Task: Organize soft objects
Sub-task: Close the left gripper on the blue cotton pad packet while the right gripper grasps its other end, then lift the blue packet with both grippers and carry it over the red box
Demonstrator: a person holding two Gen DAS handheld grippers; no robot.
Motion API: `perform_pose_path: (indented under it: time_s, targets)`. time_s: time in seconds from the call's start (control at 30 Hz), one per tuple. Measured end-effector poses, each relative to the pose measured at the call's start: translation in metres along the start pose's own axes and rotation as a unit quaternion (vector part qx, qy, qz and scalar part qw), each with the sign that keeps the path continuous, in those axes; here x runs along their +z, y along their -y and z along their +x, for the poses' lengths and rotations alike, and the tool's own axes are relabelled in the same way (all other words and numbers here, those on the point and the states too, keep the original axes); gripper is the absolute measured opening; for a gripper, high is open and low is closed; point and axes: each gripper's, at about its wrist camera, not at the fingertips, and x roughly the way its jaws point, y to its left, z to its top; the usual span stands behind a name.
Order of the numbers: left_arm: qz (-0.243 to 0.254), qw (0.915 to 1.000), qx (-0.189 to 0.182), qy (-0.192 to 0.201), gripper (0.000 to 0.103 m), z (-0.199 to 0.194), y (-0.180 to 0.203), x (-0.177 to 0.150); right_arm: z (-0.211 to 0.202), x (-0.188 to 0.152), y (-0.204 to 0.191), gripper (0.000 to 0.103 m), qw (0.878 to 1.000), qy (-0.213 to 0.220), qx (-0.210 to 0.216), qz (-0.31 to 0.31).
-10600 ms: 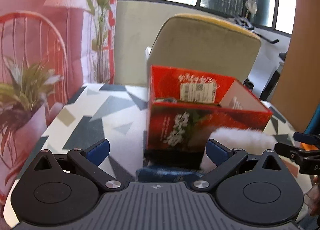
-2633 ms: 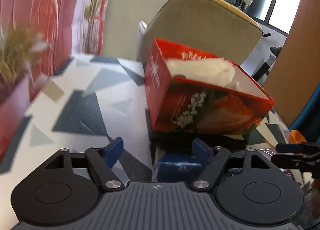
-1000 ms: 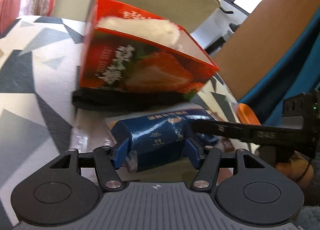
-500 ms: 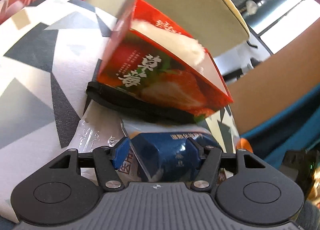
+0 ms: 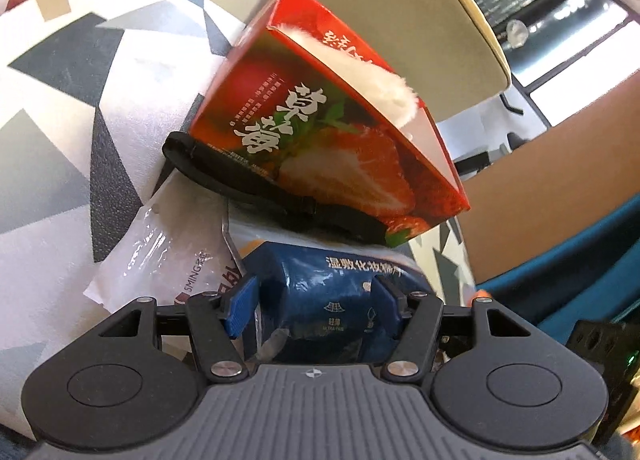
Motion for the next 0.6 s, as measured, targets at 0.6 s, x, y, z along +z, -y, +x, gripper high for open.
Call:
perform_pose_path:
  time_s: [0.6]
  targets:
    - [0.051,0.9984,0.009,0.025,0.051,-0.031,0.019,-0.013,-0.025,-0.003,-0.022,0.034,0.998,0.026,-0.015,-0.055]
